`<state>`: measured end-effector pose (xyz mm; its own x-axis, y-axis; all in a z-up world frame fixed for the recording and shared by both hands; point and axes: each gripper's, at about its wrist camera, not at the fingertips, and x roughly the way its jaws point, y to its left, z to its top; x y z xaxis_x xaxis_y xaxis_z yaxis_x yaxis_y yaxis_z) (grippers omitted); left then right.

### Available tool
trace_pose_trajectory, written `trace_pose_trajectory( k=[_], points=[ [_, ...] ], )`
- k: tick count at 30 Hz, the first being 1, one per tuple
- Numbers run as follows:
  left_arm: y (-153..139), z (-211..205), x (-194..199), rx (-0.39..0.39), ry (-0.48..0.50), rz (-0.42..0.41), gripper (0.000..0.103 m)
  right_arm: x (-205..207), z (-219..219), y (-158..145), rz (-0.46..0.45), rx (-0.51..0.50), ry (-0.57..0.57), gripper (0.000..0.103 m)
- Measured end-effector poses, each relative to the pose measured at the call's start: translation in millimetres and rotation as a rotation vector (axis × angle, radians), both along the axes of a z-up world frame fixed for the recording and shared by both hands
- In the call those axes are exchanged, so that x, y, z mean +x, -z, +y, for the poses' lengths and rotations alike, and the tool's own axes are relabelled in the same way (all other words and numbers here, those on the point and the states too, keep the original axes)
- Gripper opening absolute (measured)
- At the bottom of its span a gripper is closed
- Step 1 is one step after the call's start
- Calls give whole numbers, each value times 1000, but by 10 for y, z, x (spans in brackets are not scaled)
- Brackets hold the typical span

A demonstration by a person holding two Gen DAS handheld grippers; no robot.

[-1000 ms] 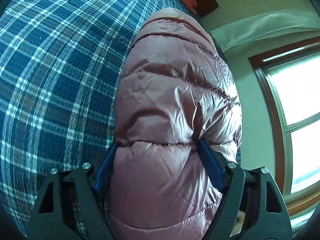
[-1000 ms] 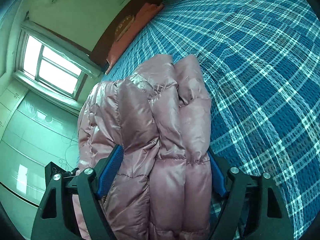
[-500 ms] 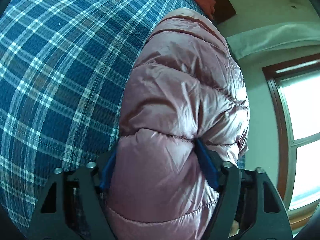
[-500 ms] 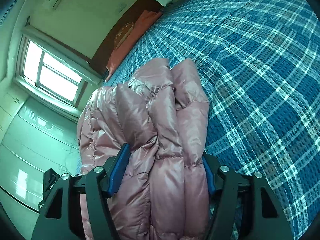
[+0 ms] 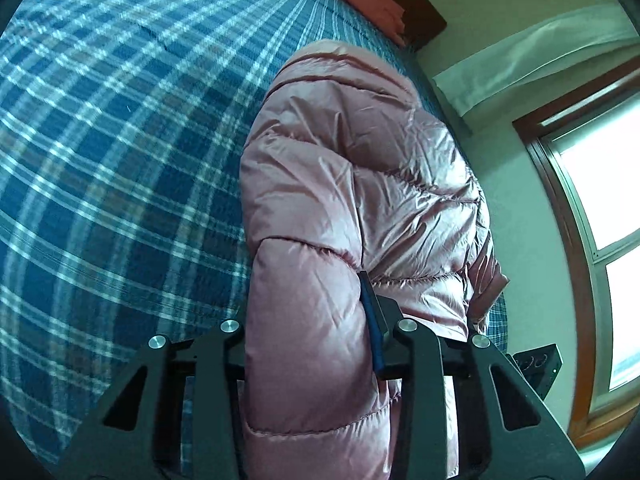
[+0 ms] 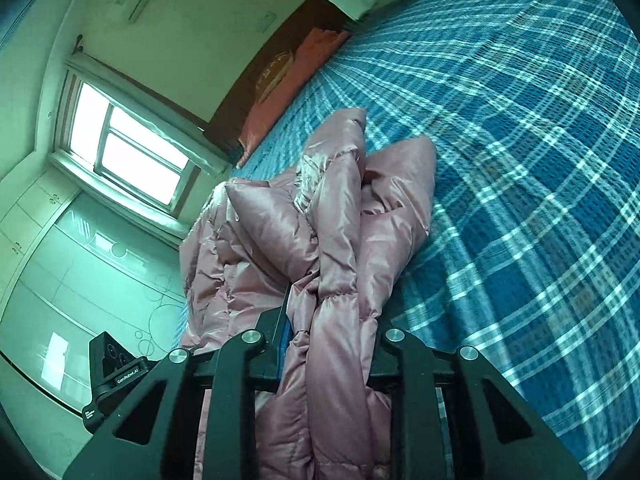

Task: Fold large clothes

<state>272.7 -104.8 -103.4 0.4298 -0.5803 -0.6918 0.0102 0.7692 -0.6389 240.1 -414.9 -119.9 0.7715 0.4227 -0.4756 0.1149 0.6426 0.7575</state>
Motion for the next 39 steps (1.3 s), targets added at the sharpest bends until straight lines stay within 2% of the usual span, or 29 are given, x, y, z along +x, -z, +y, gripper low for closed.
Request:
trace_pose_trajectory(
  k=[5,10,19,26,33,39],
  points=[
    [-177,306,33,28,-33,-51,35,159,260,-52,-25,34,-42,25],
    [-289,784,187,47,-107,-78,35,574,643,-86,-39,73,-102,24],
    [-241,1482,679,50,-204,-67,35,1268,1282,-10,-33,118,-197,24],
    [57,1631,909,59,-215,-30,35,1494,1430,211,28,117,-207,24],
    [139,1563,909,104,-210,-64,37,1487,1415,351,51,135,-202,24],
    [148,1543,882,126,-194,-77,40,1536,1451,294,66,113,-206,28]
  ],
)
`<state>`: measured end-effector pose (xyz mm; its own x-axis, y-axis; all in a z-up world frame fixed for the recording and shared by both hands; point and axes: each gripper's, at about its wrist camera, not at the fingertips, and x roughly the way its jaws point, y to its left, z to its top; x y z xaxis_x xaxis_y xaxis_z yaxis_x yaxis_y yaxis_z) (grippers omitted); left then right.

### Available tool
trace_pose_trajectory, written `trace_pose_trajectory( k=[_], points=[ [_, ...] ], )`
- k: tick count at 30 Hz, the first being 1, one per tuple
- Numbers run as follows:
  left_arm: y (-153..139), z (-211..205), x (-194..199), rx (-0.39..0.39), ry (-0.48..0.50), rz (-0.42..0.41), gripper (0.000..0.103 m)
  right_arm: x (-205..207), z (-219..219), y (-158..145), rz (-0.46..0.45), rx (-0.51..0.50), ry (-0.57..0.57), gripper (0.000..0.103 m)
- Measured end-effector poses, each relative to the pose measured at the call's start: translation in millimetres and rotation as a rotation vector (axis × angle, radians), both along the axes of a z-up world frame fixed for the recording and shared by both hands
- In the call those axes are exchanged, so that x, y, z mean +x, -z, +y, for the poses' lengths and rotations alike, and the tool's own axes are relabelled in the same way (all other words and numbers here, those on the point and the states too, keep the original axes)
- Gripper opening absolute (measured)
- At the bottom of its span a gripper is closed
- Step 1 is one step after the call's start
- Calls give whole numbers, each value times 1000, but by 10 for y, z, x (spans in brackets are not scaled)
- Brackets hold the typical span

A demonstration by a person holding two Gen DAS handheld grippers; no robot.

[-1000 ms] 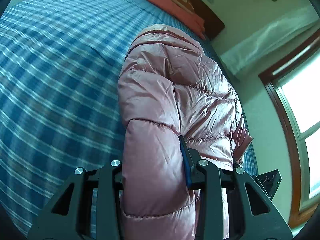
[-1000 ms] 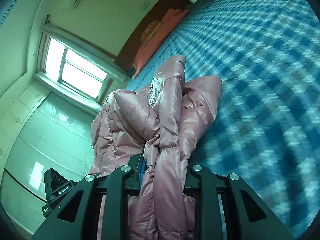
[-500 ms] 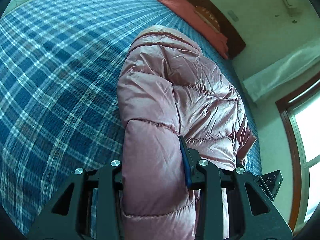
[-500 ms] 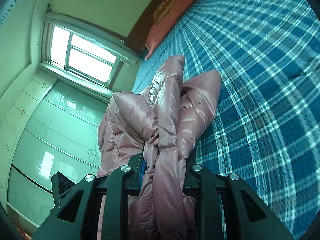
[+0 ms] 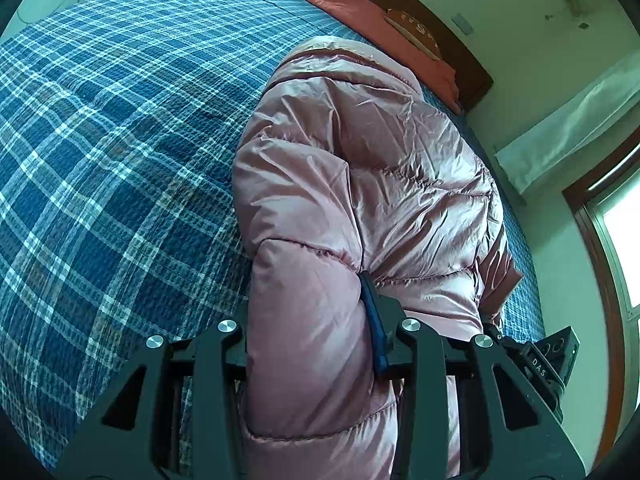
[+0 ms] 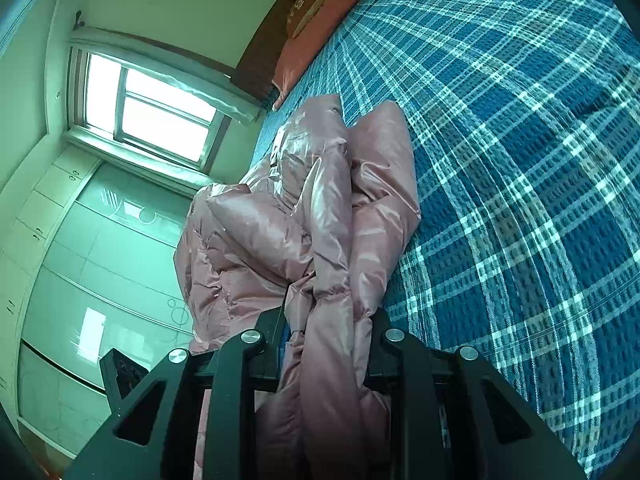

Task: Fold large clothes

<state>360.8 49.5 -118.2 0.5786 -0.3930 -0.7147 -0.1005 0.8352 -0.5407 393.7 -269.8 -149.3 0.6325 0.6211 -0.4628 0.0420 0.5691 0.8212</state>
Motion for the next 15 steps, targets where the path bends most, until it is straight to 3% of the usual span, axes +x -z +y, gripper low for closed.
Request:
trace_pose_trajectory(
  k=[2,3,6,10,15],
  points=[
    [-37,19,-24,-5,14,-9,44,-13,-7,-40,15,-22,0,37],
    [-61,46,-42,-10,18,-9,51,-13,-21,-66,29,-44,4,49],
    [-164,161,-96,-34,20,-32,69,-48,-80,-205,27,-94,10,69],
    [-324,307,-64,-39,30,-79,76,7,-174,-456,-13,-143,9,74],
    [-310,397,233,-87,-4,-48,76,323,-172,-571,-8,-147,7,78]
  ],
)
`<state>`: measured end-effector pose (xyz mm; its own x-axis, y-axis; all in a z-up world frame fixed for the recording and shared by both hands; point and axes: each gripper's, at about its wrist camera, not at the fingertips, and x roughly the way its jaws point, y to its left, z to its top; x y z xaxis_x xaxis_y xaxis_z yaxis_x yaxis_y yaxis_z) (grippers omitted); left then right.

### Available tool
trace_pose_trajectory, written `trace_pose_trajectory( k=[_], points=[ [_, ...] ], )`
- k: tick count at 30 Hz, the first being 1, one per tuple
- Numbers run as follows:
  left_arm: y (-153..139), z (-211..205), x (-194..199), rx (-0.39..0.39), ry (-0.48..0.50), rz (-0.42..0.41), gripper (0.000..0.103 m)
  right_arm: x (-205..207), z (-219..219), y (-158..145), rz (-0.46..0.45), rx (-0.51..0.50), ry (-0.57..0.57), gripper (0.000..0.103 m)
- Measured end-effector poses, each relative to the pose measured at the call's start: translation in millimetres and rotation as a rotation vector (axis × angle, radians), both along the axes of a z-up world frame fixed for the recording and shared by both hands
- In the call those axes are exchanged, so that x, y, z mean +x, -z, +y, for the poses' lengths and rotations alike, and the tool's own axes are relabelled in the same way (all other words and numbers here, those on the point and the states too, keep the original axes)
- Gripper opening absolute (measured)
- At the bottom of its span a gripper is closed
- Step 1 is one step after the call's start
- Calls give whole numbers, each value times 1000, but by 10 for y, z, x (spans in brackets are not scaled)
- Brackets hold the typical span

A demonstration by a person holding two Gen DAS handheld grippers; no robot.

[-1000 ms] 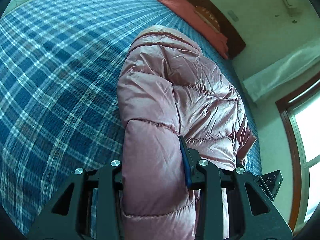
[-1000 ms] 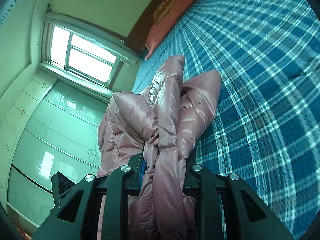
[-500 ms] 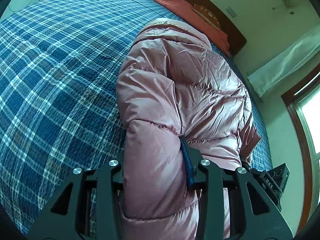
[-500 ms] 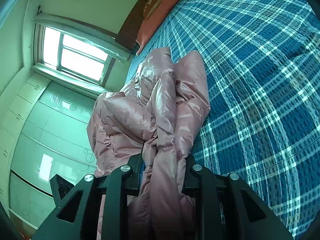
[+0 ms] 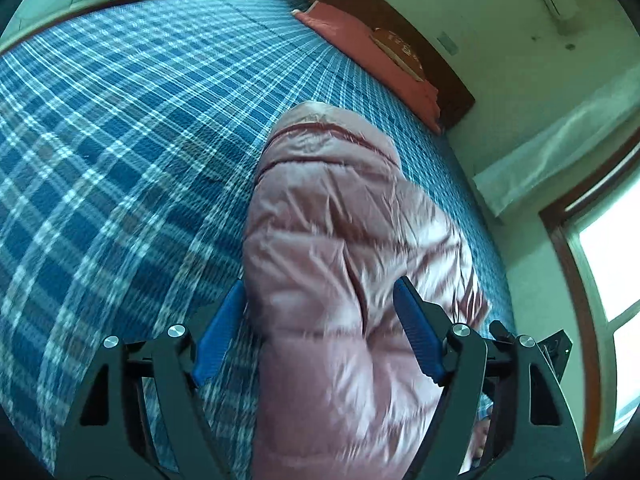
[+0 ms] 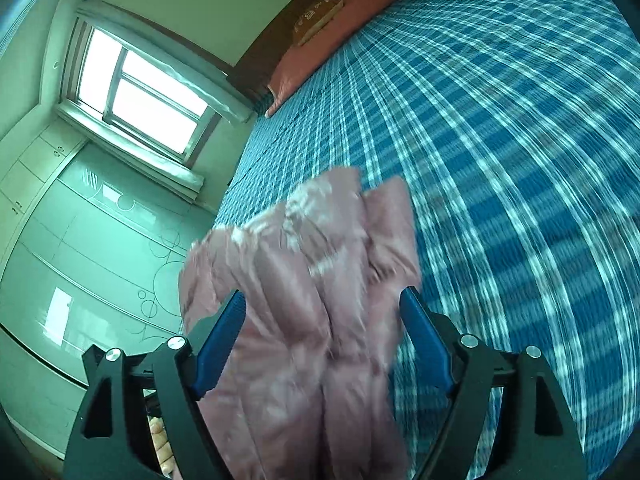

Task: Fold large clothes

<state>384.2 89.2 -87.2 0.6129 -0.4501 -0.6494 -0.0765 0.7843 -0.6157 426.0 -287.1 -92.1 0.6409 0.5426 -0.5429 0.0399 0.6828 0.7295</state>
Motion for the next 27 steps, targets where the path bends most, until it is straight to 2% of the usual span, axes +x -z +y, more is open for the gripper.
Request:
trace_pose_trajectory(
  k=[5,6,7,9,11,14,17,18,19,21,27],
  points=[
    [78,-95,235,45,-5,46,74,323,36,197,69,30,-4,78],
    [93,-113,251,63,-8,57,61,360,28,225,82,37,8,72],
    [131,-133,292,88,-8,82,49,403,18,288,102,56,9,47],
    [198,-140,343,81,3,108,37,465,17,407,136,105,-6,22],
    [236,-174,383,99,2,128,33,517,58,434,146,72,-11,19],
    [247,-194,416,123,14,139,33,531,90,385,134,41,-18,19],
    [187,-126,331,122,6,123,47,410,78,271,120,30,-24,25],
    [165,-85,256,118,-10,121,54,294,89,222,115,29,-29,35],
    [151,-60,194,106,-17,120,60,172,72,176,107,33,-29,52],
    [135,8,-9,57,-27,113,66,-27,30,121,89,46,-18,70],
    [149,27,-660,-66,-21,117,76,-785,75,151,92,115,-36,71]
  ],
)
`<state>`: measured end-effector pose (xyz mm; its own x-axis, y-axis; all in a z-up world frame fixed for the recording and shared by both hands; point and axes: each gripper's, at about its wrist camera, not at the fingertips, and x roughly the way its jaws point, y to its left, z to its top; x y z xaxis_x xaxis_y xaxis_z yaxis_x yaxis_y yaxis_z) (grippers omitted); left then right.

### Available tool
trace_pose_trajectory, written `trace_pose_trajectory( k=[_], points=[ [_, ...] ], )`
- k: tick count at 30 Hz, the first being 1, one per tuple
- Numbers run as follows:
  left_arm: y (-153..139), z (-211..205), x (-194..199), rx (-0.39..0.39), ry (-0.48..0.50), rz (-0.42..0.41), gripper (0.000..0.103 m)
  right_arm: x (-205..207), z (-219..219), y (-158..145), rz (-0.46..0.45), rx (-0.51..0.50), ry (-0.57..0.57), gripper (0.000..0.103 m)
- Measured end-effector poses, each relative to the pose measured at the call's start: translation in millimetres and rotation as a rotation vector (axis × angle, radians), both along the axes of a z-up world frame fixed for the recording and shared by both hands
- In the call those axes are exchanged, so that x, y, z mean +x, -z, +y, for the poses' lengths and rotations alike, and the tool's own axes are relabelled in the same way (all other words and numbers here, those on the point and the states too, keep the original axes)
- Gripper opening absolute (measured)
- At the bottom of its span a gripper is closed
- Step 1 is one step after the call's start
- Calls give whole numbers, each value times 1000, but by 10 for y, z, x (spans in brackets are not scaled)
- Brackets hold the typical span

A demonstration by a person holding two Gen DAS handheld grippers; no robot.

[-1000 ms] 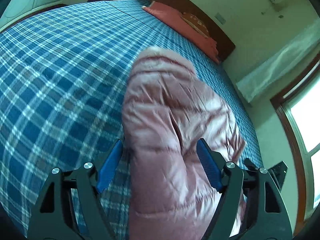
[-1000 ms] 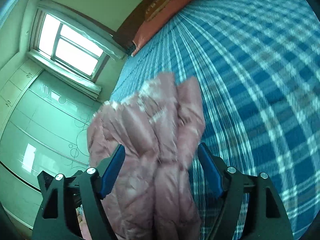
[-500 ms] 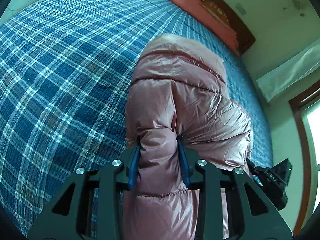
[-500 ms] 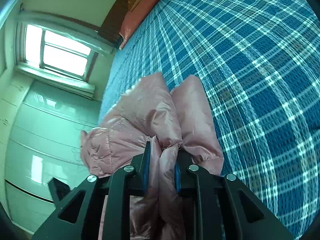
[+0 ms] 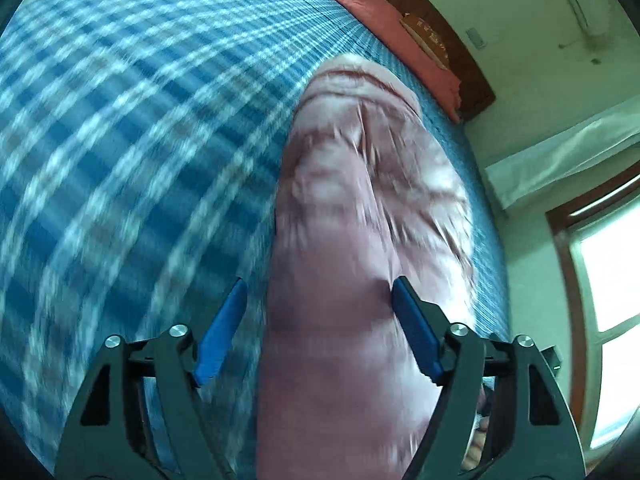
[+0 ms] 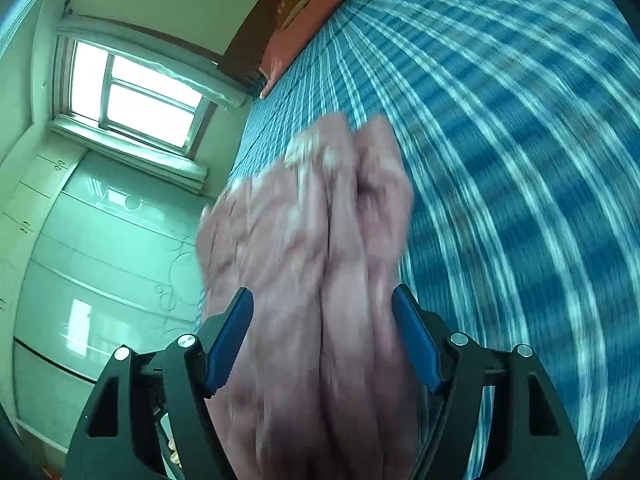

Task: Fold large clothes

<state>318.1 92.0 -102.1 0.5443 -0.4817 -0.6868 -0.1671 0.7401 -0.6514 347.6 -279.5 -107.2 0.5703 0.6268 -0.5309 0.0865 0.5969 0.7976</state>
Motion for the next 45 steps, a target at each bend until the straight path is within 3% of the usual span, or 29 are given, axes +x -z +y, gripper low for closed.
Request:
trace_pose_trajectory(
  k=[7,8,9,13,15,18,25,30,38,40,45],
  points=[
    [78,-200,-511,-35,45,6,80,-494,143,236,33,56,20,74],
    [109,-227,-531,-26,51,10,79,-515,174,270,39,52,18,74],
    [142,-238,-539,-25,50,16,71,-534,185,300,43,50,21,74],
    [168,-259,-543,3,60,11,48,-484,230,381,64,75,16,33],
    [168,-288,-548,27,62,8,45,-538,209,402,62,64,14,29],
    [128,-319,-577,57,51,2,47,-607,230,375,56,45,18,29],
    [-72,-377,-764,213,32,-59,68,-736,202,249,58,19,46,51],
    [-199,-341,-945,272,24,-80,73,-951,189,170,52,0,55,52],
    [-291,-379,-1295,393,34,-112,75,-1318,287,-124,12,-141,56,53],
    [-303,-400,-1377,415,36,-114,76,-1424,337,-196,5,-187,62,61],
    [-352,-473,-1579,509,41,-128,80,-1639,496,-331,-21,-320,52,63]
  ],
)
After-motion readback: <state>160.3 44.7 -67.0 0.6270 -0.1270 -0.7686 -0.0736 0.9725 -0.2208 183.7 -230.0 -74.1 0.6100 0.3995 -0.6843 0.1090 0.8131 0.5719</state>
